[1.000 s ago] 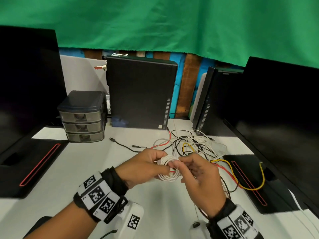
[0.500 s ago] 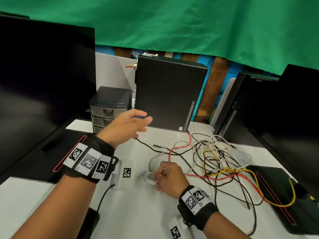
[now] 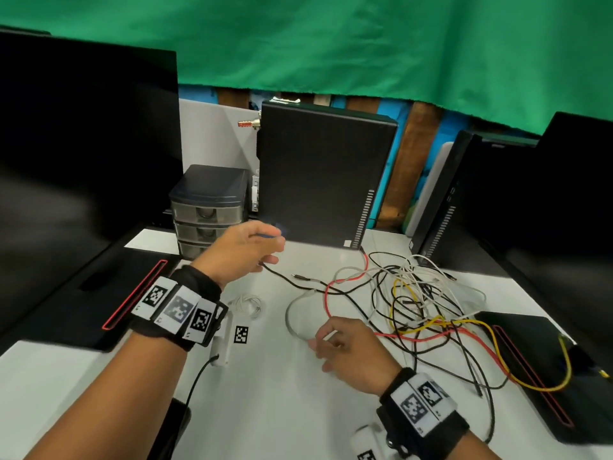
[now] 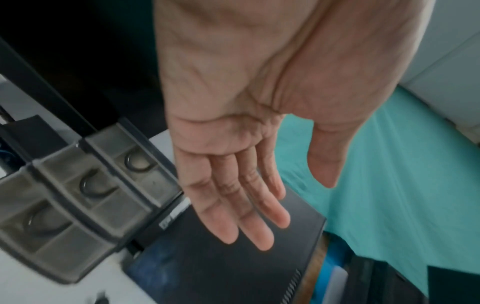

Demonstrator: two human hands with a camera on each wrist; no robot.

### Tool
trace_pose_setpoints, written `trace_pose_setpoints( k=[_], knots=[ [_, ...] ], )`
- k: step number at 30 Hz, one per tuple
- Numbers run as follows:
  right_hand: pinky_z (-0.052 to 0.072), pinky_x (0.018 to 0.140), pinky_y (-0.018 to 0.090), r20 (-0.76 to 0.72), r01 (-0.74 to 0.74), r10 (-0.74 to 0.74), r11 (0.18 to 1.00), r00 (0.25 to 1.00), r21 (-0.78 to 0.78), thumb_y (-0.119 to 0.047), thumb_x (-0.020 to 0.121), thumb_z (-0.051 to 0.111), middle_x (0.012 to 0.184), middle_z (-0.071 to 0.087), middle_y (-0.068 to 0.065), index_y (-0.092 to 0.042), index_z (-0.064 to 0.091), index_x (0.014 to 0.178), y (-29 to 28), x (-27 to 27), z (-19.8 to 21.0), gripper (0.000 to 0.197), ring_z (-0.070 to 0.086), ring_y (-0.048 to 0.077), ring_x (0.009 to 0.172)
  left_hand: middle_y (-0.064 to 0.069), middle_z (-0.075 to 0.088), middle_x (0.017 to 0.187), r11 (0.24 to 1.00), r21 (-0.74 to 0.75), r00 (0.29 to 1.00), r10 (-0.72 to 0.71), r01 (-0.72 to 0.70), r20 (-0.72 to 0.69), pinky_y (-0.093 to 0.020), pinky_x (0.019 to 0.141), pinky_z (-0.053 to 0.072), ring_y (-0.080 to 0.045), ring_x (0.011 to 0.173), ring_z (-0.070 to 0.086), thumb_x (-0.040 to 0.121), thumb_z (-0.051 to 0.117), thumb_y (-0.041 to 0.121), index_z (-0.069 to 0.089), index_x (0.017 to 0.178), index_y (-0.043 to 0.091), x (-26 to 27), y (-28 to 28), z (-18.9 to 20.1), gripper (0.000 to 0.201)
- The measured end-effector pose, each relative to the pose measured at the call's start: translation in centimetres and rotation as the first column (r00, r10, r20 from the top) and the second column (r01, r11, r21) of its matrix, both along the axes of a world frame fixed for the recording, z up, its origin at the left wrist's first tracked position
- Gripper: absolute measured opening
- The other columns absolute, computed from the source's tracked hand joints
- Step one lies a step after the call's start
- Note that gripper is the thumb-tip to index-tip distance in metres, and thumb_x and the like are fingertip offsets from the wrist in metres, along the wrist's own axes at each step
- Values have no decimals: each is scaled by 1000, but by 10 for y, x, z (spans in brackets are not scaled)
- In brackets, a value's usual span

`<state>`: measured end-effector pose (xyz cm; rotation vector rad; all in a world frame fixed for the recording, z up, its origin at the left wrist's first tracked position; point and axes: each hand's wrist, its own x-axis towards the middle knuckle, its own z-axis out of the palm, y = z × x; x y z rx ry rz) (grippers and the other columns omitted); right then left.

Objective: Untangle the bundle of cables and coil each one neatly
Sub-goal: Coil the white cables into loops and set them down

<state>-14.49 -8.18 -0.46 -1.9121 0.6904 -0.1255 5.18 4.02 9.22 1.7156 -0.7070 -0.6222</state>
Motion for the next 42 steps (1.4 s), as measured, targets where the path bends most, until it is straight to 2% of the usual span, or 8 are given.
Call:
trace_pose_setpoints(
  k=[6,11,20,23,27,31,35,42],
  knots=[
    [42,49,23,-32,114,-111,986,993,120,-22,92,69,78,71,8,1,65,99,-23,-69,13,24,63,16,62,0,70,83,881,378,950,-313,285,14,-20,50,41,-11,59,61,93,66,25,71,89,16,-55,-48,-57,10],
    [44,51,23,-24,184,-183,971,983,151,-22,93,67,79,73,7,0,67,98,-37,-103,15,22,65,16,64,-11,61,124,773,624,893,-191,-119,408,-38,96,51,-31,115,60,91,62,30,55,121,11,-48,-95,-89,37],
    [45,53,21,66,156,-159,987,985,45,-26,91,70,84,70,2,-12,69,94,-39,-111,15,15,65,18,68,-12,70,111,663,737,831,-330,-134,448,-31,77,54,-26,94,67,94,56,20,63,111,9,-46,-112,-88,22],
    [52,79,25,127,151,-122,957,984,-247,-46,87,70,102,68,-16,-34,69,102,-34,-107,11,20,64,4,90,-12,68,75,890,431,989,-145,147,-39,-24,48,47,-16,52,58,92,57,2,59,100,8,-60,-105,-68,10],
    [12,118,25,85,-21,96,772,992,-635,-58,91,49,137,45,-31,-37,54,136,-14,-87,22,50,28,-9,139,-7,61,71,950,-48,876,-305,309,-374,-22,50,49,-14,52,58,95,56,-3,63,116,14,-83,-80,-35,28],
    [48,71,32,385,101,71,907,920,-409,-29,102,54,65,60,-16,-37,66,83,-12,-68,48,24,55,4,63,-10,67,95,944,-61,923,-329,324,-198,-24,67,54,-13,73,66,102,54,22,72,109,19,-84,-61,-24,20],
    [40,63,14,436,197,50,842,898,-502,-20,103,53,72,63,-20,-30,72,94,-31,-59,81,23,56,1,69,6,67,120,880,106,882,-468,462,45,-40,99,49,-15,112,61,103,32,54,70,101,34,-92,-49,-25,43],
    [46,67,7,500,258,40,820,865,-510,-19,95,65,78,70,-18,-26,75,99,-75,-34,145,12,63,-7,73,1,39,58,862,-470,944,-293,190,-155,-28,60,42,-15,53,42,108,33,32,44,73,15,-87,-27,30,40]
  ],
)
